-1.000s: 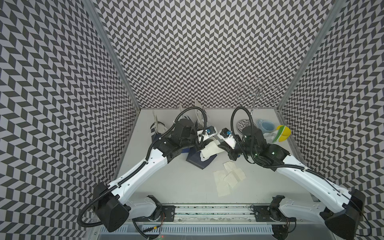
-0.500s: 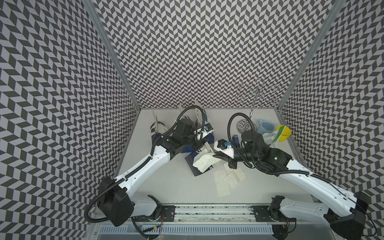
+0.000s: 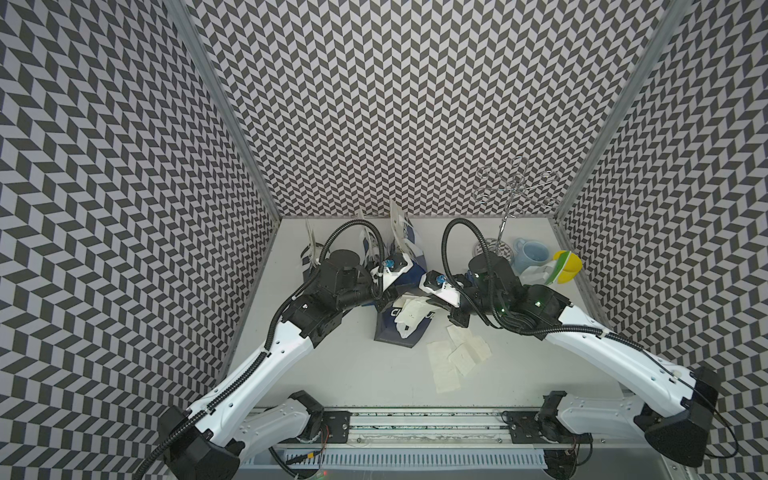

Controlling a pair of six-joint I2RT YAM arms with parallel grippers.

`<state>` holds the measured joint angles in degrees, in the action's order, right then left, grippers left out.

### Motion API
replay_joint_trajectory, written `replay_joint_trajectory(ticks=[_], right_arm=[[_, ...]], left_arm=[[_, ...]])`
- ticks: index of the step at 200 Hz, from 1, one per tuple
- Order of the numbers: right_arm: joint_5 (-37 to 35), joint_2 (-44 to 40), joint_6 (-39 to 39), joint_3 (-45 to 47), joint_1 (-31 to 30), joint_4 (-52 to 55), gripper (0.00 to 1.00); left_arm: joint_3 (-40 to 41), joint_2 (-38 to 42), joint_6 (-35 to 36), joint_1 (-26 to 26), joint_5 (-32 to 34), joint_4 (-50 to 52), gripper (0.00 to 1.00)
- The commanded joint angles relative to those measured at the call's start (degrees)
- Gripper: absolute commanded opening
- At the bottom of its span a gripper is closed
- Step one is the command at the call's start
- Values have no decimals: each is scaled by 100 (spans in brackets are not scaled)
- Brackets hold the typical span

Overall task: Staple the receipts to the bags
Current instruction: Adjust the takeout bag.

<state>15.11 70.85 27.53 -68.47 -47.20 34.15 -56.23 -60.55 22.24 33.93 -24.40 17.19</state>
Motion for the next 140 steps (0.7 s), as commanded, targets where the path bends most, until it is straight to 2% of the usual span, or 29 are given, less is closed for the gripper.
replay_joint_trajectory(ticks=[1, 29, 78, 95, 124, 140], right_arm=[[25, 27, 78, -249, -52, -1, 0], [66, 25, 42, -321, -47, 46, 0], [105, 21, 33, -245, -74, 16, 0], [63, 4, 38, -225, -97, 3, 0], [58, -46, 28, -187, -105, -34, 0], [36, -52, 24, -181, -103, -35, 0]], left_arm=[[115, 66, 91, -11, -499, -58, 51], [204, 151, 233, 8, -603, -49, 54], [74, 505, 89, -18, -203, -62, 60], [-13, 532, 59, -18, -350, 107, 63], [-140, 392, -53, -18, -992, 355, 66], [-226, 253, -28, 53, -1087, 519, 66]])
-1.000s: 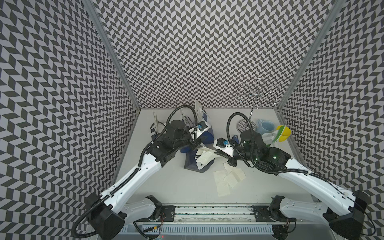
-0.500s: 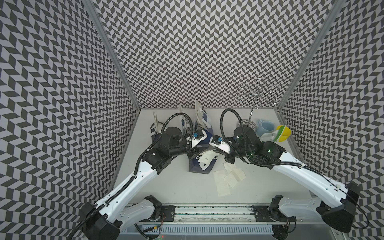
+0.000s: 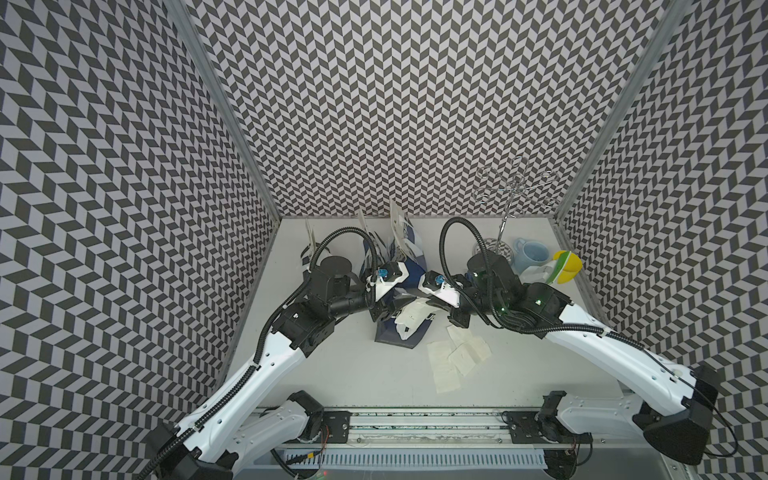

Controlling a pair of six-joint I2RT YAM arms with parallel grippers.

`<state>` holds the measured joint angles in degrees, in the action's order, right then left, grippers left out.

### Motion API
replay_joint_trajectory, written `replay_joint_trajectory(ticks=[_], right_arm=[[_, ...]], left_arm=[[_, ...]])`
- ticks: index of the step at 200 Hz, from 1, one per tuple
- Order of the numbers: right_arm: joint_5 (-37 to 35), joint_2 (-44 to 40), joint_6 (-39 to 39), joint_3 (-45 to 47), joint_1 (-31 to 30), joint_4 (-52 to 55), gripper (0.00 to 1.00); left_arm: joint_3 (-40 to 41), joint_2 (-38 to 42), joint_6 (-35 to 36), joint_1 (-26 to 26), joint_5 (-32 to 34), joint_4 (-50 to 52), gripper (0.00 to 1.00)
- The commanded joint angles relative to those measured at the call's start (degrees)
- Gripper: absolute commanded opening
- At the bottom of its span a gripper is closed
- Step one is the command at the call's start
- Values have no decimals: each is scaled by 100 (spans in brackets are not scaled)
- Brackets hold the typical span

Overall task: Staple the receipts to the bags
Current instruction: Adjust the takeout bag.

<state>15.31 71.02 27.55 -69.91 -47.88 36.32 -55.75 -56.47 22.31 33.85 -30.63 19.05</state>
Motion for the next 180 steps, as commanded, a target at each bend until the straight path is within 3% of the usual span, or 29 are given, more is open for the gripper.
replay_joint_trajectory(ticks=[1, 66, 127, 180], right_arm=[[11, -79, 22, -34, -41, -254, 0], [86, -97, -21, 11, -72, -317, 0], [102, -133, -2, 85, -71, -401, 0], [-122, -127, -40, 4, -81, -584, 0]], left_arm=[[-272, -164, -30, 70, -467, 339, 66], [-391, -871, 149, 296, -445, 549, 63], [-393, -1106, 198, 429, -39, 704, 30], [-555, -1460, 134, 640, 69, 988, 17]])
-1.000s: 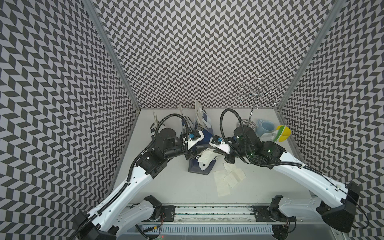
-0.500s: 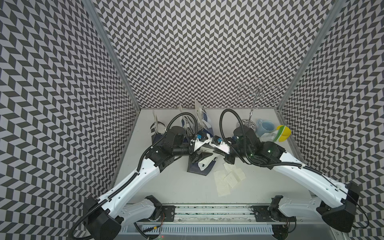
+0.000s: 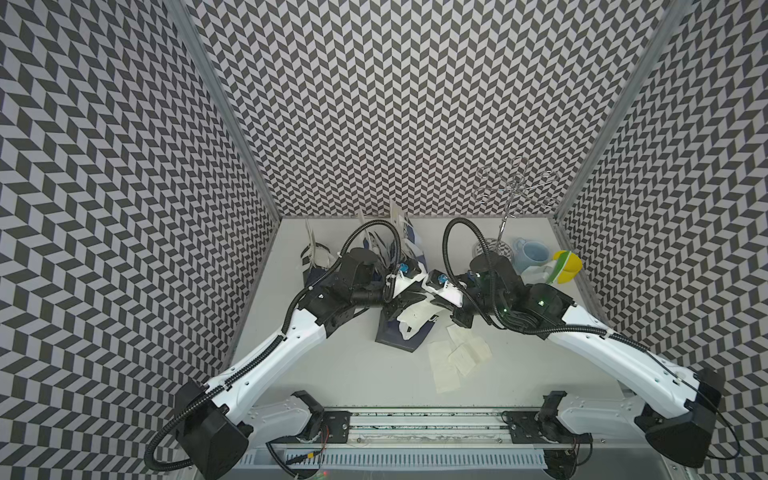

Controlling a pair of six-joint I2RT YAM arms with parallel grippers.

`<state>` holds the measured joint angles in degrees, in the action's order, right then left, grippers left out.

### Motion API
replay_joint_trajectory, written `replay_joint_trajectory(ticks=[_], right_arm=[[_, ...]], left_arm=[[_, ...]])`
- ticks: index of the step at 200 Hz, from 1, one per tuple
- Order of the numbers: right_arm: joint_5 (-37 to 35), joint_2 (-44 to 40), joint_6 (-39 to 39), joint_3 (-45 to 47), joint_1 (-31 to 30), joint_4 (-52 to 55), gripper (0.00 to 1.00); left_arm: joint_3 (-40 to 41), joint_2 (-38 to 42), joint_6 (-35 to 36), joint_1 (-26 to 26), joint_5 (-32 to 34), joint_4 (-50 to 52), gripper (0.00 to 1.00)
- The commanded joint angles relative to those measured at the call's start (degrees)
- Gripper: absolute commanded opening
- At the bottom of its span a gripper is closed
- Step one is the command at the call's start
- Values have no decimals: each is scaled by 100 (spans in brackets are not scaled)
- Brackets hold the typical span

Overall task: Staple the receipts to the bags
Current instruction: Adjust the takeout bag.

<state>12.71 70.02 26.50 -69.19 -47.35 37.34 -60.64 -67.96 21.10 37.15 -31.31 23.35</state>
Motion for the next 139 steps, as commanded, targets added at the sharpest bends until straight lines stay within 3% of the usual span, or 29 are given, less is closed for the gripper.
replay_joint_trajectory(ticks=[1, 19, 61, 111, 121, 130, 139], right_arm=[[129, -20, 65, -66, -134, -698, 0], [44, 0, 25, -45, -134, -840, 0], [-225, 176, -248, -89, -131, -1308, 0], [176, 308, -460, -164, -134, -1534, 0], [81, 309, -505, -149, -129, -1614, 10], [-144, 281, -590, -121, -134, -1756, 28], [-418, 218, -698, -81, -129, -1926, 39]], left_arm=[[-73, -312, 254, 310, 131, 566, 16], [-107, -349, 246, 338, 19, 638, 0], [-47, -261, 129, 353, -168, 504, 0], [227, -82, -46, 415, -295, 112, 0], [273, -49, -149, 416, -302, -35, 0], [342, 5, -245, 416, -253, -240, 0], [500, 92, -500, 416, -19, -654, 0]])
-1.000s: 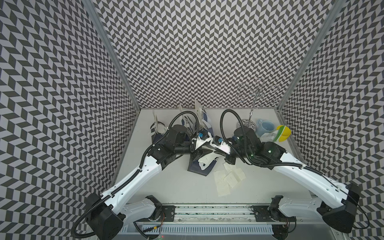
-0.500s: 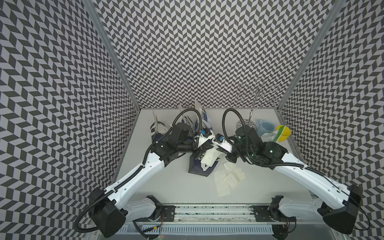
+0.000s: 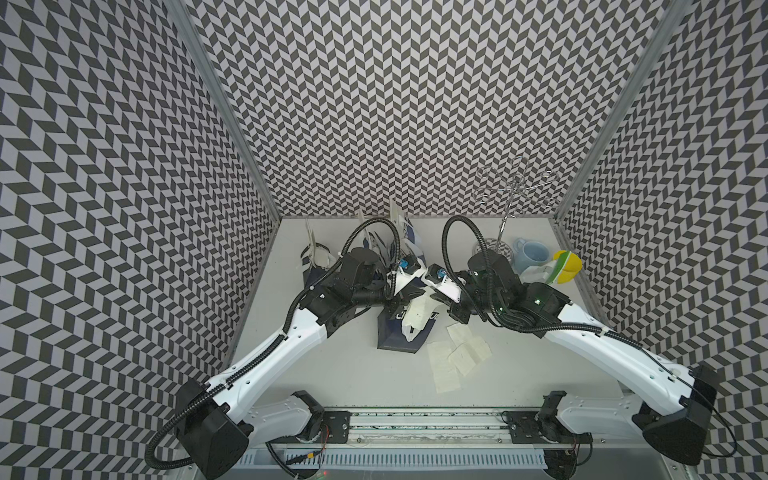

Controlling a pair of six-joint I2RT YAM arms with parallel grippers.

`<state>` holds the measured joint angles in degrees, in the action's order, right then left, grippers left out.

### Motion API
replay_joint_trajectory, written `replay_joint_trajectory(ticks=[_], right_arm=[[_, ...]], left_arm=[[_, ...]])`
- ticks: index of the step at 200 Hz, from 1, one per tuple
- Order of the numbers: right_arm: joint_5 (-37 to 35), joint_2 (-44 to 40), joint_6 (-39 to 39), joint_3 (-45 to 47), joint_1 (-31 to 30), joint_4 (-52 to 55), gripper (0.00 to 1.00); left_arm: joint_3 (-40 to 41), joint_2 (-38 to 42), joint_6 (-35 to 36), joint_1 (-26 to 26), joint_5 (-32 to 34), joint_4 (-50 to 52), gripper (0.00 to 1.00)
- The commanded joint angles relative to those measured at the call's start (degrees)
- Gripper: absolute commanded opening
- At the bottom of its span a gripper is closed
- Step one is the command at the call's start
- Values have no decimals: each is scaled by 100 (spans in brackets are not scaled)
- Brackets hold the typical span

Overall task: Staple the receipts to the bags
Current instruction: Adjust the takeout bag, then pick up the stapler from the center of the board.

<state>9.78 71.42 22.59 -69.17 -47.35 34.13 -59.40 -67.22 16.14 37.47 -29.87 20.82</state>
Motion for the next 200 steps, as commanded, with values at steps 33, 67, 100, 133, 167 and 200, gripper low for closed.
replay_joint_trajectory(ticks=[33, 67, 100, 133, 167, 200], right_arm=[[-1188, -266, -515, 38, -63, -2130, 65], [-2456, -552, -1418, 295, 579, -3039, 71], [-3127, -69, -2654, 317, 1374, -2620, 71], [-3287, 790, -3361, 515, 1498, -1970, 69], [-3858, 1694, -3810, 606, 1501, -1473, 68], [-4392, 2756, -4046, 273, 1505, -803, 69]], left_arm=[[1130, 440, -699, 383, 983, -1897, 0], [1756, 797, -1315, 375, 1845, -3148, 0], [2097, 874, -1723, 383, 1793, -3887, 0], [1965, 601, -1776, 392, 2022, -3712, 0], [1813, 479, -1764, 397, 2304, -3570, 0], [1988, 673, -1778, 393, 2390, -3846, 0]])
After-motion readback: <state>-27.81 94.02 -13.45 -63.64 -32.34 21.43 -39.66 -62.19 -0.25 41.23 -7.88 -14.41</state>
